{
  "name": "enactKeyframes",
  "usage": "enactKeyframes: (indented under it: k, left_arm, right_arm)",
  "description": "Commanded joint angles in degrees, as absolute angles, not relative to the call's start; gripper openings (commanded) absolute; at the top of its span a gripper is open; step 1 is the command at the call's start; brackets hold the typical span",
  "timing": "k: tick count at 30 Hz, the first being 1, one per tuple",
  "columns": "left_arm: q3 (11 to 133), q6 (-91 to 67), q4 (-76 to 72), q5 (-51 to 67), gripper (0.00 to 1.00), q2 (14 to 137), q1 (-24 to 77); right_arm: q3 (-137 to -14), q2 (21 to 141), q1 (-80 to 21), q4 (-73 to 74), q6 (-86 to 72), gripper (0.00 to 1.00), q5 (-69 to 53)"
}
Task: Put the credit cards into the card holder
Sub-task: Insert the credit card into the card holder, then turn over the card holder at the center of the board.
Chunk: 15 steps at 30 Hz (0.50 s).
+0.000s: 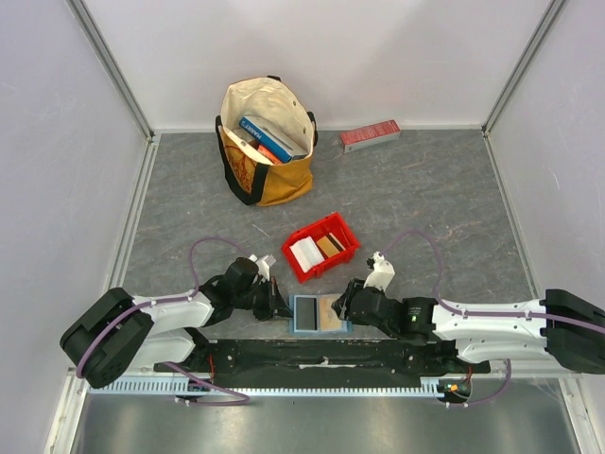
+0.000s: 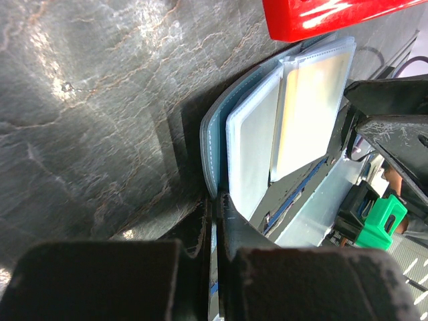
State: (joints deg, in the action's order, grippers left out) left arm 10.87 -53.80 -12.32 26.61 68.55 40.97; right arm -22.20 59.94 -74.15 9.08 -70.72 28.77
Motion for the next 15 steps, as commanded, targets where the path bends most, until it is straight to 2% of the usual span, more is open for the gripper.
enactKeyframes:
  k: [1, 8, 15]
  left_arm:
    - [10.37, -53.0, -9.67, 23.29, 0.02, 68.47, 41.04]
    - [10.37, -52.91, -9.67, 23.38, 0.02, 68.73, 41.04]
    - [10.28, -52.91, -9.76, 23.2, 0.02, 68.64, 41.22]
  right_arm:
    - [-22.67, 60.82, -74.35, 8.18, -70.67, 0.55, 29.54]
    - [-22.5, 63.28, -74.36, 3.61, -69.44, 0.51, 27.16]
    - [-24.08, 65.13, -74.36, 1.05, -67.33, 0.42, 25.14]
